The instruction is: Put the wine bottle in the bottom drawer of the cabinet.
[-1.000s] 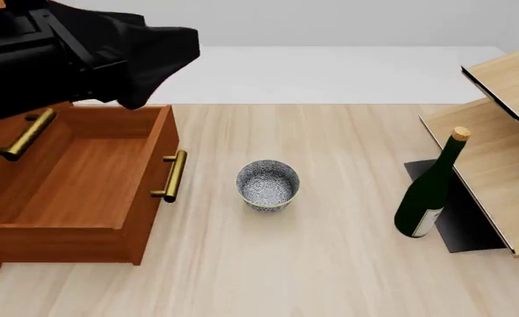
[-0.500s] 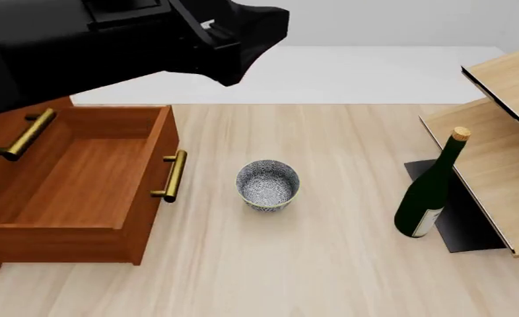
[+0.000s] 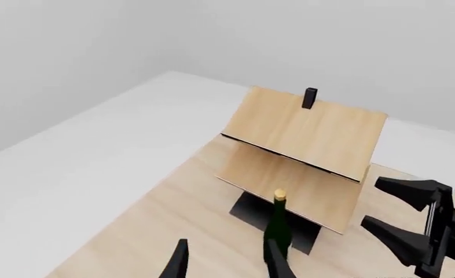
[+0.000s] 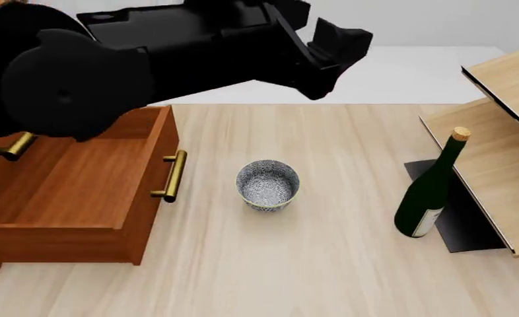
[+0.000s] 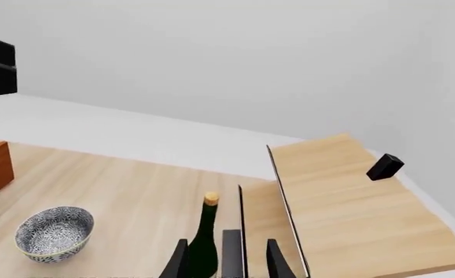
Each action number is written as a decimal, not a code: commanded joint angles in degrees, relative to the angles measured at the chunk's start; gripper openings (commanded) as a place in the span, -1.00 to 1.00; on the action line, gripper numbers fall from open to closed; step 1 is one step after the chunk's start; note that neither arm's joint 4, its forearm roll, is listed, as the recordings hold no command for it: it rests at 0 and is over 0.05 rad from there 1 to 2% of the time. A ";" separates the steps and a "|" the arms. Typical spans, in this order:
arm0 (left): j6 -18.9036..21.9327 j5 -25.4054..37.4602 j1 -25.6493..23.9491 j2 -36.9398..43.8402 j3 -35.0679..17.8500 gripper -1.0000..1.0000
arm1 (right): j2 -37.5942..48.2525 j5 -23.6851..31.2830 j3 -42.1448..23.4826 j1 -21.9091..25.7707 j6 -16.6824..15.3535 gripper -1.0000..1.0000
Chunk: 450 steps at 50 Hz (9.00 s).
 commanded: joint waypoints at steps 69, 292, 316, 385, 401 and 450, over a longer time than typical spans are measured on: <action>0.51 -7.44 -6.48 13.59 -1.24 1.00 | 0.01 -0.15 1.36 -0.02 0.54 1.00; 6.94 -0.53 1.77 30.67 -25.71 -1.00 | 0.01 0.25 2.89 0.10 -0.74 1.00; 9.07 1.97 8.10 14.73 -17.59 -1.00 | 0.02 0.41 2.17 1.68 -0.77 1.00; 3.13 38.72 38.51 -16.79 -7.57 -1.00 | -0.02 0.52 1.56 5.44 -0.50 1.00; 1.43 41.51 42.48 -18.48 -4.28 -1.00 | -0.03 0.65 1.20 5.90 -0.54 1.00; -0.25 39.28 44.53 -18.40 3.00 -1.00 | -0.03 0.73 1.44 6.06 -0.75 1.00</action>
